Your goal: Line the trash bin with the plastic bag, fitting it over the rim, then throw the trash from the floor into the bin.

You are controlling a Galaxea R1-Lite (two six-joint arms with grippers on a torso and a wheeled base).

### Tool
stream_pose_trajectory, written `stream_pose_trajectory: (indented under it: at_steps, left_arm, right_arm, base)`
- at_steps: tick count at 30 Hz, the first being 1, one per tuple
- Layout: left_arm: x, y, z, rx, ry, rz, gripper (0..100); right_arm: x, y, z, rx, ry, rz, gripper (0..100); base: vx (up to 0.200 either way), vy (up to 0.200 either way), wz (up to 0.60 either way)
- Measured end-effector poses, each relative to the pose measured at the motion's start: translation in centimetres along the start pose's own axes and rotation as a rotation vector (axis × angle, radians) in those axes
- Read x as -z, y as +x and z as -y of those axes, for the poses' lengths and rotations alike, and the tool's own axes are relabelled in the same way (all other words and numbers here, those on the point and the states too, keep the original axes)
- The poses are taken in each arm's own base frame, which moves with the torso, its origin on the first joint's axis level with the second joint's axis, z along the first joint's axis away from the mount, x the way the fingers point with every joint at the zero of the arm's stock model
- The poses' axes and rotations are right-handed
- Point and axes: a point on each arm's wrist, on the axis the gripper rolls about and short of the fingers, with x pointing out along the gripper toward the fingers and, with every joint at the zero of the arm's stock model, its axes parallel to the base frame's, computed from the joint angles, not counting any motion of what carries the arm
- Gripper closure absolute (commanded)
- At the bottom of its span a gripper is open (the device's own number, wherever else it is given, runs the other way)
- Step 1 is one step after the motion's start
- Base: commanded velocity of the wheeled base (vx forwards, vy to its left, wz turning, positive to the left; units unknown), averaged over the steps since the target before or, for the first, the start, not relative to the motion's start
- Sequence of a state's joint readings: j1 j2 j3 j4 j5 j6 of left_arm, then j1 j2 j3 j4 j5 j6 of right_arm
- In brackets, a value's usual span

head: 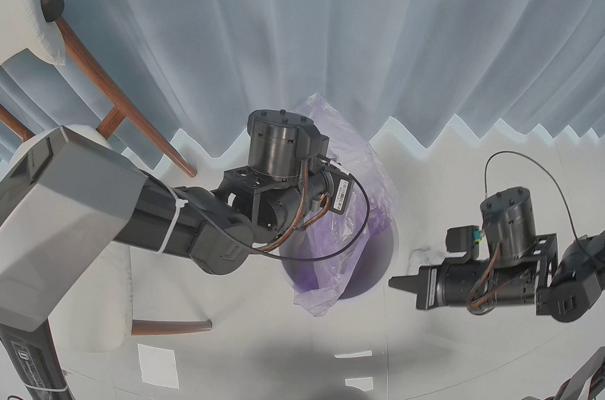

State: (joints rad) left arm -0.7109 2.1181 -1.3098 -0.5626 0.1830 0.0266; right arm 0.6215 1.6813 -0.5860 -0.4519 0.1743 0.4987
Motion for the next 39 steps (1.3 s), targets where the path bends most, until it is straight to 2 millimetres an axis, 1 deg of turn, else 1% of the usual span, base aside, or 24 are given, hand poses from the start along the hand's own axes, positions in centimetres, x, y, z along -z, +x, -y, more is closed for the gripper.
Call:
stream_pose_trajectory:
  at_steps: [3, 7, 11, 12, 14, 16, 19, 21, 24, 26, 28, 32, 34, 36, 39]
  left_arm:
    - [-0.2, 0.1, -0.1, -0.009, -0.013, 0.006, 100]
    - [-0.5, 0.1, -0.2, -0.017, -0.025, 0.015, 100]
    - [-0.7, 0.1, -0.3, -0.022, -0.034, 0.024, 100]
    - [-0.8, 0.1, -0.3, -0.025, -0.039, 0.027, 100]
    - [-0.9, 0.2, -0.4, -0.026, -0.044, 0.028, 100]
    - [-1.0, 0.2, -0.4, -0.028, -0.049, 0.032, 100]
    - [-1.0, 0.2, -0.5, -0.029, -0.053, 0.033, 100]
    - [-1.0, 0.2, -0.5, -0.029, -0.053, 0.033, 100]
    - [-1.0, 0.2, -0.4, -0.027, -0.054, 0.033, 100]
    - [-1.0, 0.2, -0.2, -0.024, -0.054, 0.034, 100]
    - [-1.0, 0.1, -0.1, -0.021, -0.053, 0.033, 100]
    - [-0.7, 0.2, 0.2, -0.015, -0.05, 0.026, 100]
    - [-0.5, 0.3, 0.5, -0.009, -0.047, 0.019, 100]
    - [-0.3, 0.3, 0.8, -0.001, -0.044, 0.014, 100]
    - [0.1, 0.4, 1.1, 0.005, -0.04, 0.002, 100]
  right_arm:
    - [1.3, 0.9, -1.4, -0.059, 0.005, -0.024, 100]
    - [2.3, 3.3, -2.6, -0.131, 0.009, -0.009, 100]
    - [3.9, 6.1, -3.3, -0.164, 0.008, -0.026, 100]
    - [4.5, 7.3, -3.6, -0.177, 0.011, -0.026, 100]
    - [4.9, 8.1, -3.8, -0.189, 0.019, -0.014, 100]
    - [5.3, 9.4, -4.0, -0.192, 0.041, 0.006, 100]
    - [5.5, 11.0, -4.1, -0.161, 0.071, 0.045, 100]
    - [5.4, 11.7, -3.8, -0.143, 0.083, 0.067, 100]
    - [4.3, 12.6, -2.6, -0.106, 0.105, 0.11, 100]
    - [3.2, 13.0, -1.5, -0.076, 0.121, 0.149, 100]
    - [1.6, 13.4, -0.1, -0.042, 0.142, 0.206, 100]
    - [-0.7, 14.3, 1.5, -0.005, 0.16, 0.284, 100]
    - [-1.2, 15.0, 2.2, 0.017, 0.149, 0.298, 100]
    - [-1.3, 15.6, 2.6, 0.028, 0.124, 0.299, 100]
    - [-0.9, 16.5, 2.7, 0.033, 0.109, 0.285, 100]
  base:
    - [0.0, 0.0, 0.0]
    - [0.0, 0.0, 0.0]
    - [0.0, 0.0, 0.0]
    - [0.0, 0.0, 0.0]
    - [0.0, 0.0, 0.0]
    - [0.0, 0.0, 0.0]
    - [0.0, 0.0, 0.0]
    - [0.0, 0.0, 0.0]
    - [0.0, 0.0, 0.0]
    - [0.0, 0.0, 0.0]
    - [0.0, 0.0, 0.0]
    - [0.0, 0.0, 0.0]
    - [0.0, 0.0, 0.0]
    - [0.0, 0.0, 0.0]
    - [0.0, 0.0, 0.0]
